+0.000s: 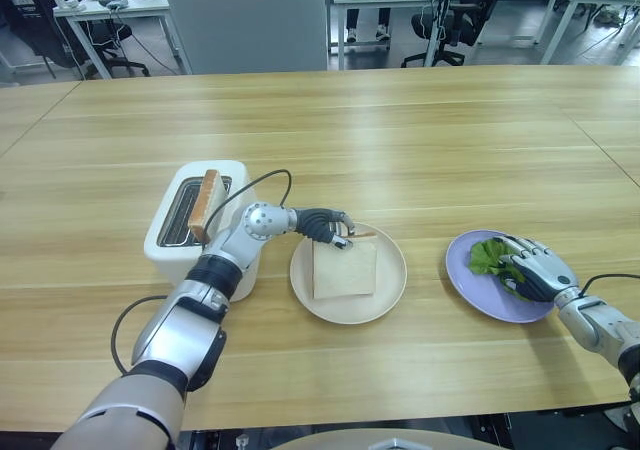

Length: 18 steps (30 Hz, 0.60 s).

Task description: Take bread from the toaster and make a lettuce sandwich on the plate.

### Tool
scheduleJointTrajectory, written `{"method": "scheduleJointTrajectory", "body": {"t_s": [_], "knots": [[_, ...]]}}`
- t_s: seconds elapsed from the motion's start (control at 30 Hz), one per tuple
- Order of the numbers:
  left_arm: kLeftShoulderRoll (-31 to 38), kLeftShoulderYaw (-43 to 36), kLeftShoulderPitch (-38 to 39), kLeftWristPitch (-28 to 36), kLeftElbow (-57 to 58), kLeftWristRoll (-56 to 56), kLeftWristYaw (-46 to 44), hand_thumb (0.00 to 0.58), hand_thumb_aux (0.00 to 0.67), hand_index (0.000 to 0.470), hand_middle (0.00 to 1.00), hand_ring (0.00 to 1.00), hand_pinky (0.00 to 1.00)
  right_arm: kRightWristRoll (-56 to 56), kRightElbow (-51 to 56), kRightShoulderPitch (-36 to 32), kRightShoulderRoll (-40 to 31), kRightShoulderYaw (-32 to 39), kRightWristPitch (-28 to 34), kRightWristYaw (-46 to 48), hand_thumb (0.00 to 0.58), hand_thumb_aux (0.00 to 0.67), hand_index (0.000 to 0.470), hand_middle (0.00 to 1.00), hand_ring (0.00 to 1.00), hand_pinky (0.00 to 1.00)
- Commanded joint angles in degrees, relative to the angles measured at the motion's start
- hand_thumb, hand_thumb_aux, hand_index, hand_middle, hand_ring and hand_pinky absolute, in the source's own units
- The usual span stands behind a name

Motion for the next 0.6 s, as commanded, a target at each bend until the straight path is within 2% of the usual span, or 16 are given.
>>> {"method": "scheduleJointTrajectory", "body": {"t_s": [0.03,0.07,0.1,0.13,0.2,0.3,0.33,0.37,0.4,0.53,0.6], "knots": [[-0.6,-0.1,-1.3,0.0,3.2,0.2,-1.2,0.577,0.623,0.428,1.00,1.00,1.00,0.6,-0.4,0.8,-0.9,0.9,-1.1,-0.6,0.580,0.670,0.460,0.00,0.00,0.00],[-0.5,-0.6,-1.6,-1.0,3.6,1.2,-0.4,0.398,0.294,0.202,1.00,1.00,1.00,1.0,-1.4,0.8,-1.3,0.4,-1.4,-1.1,0.580,0.670,0.460,0.00,0.00,0.00],[-0.5,-1.1,-1.9,-2.6,4.0,2.4,1.1,0.104,0.063,0.043,1.00,1.00,1.00,1.2,-2.6,0.8,-1.7,0.0,-1.7,-1.7,0.580,0.670,0.460,0.00,0.00,0.00],[-0.5,-1.5,-2.2,-3.9,4.2,3.6,2.6,0.000,0.000,0.000,1.00,1.00,1.00,1.6,-3.8,0.9,-2.1,-0.5,-2.1,-2.2,0.580,0.670,0.460,0.00,0.00,0.00],[-0.3,-2.4,-2.8,-6.4,4.5,5.9,5.2,0.000,0.000,0.000,1.00,1.00,1.00,2.3,-6.8,1.4,-3.1,-1.5,-2.7,-2.7,0.580,0.670,0.460,0.00,0.00,0.00],[1.0,-5.3,-4.7,-10.6,4.1,13.8,15.0,0.000,0.000,0.000,1.00,1.00,1.00,3.2,-11.9,2.2,-4.6,-3.0,-3.2,-3.1,0.580,0.670,0.460,0.00,0.00,0.00],[1.5,-6.3,-5.4,-11.9,3.8,16.6,18.8,0.000,0.000,0.000,0.82,0.82,0.82,3.5,-13.8,2.6,-5.0,-3.6,-3.3,-3.0,0.580,0.670,0.460,0.00,0.00,0.00],[1.9,-7.0,-6.0,-12.5,3.3,18.8,22.0,0.000,0.000,0.000,0.53,0.53,0.53,3.8,-16.0,3.0,-5.4,-4.3,-3.3,-2.7,0.580,0.670,0.460,0.00,0.00,0.00],[2.5,-7.7,-6.6,-13.2,2.6,21.1,25.0,0.000,0.000,0.000,0.00,0.00,0.00,4.2,-18.1,3.5,-5.7,-5.0,-3.3,-2.4,0.580,0.670,0.460,0.00,0.00,0.00],[6.1,-9.4,-7.9,-11.3,-4.2,30.7,36.0,0.000,0.000,0.000,0.00,0.00,0.00,5.9,-27.6,5.4,-6.6,-8.0,-2.9,0.2,0.580,0.670,0.460,0.00,0.00,0.00],[8.4,-8.8,-6.6,-8.9,-9.5,33.3,37.6,0.000,0.000,0.000,0.00,0.00,0.00,6.8,-32.3,6.3,-6.4,-9.4,-2.5,2.3,0.580,0.670,0.460,0.00,0.00,0.00]]}}
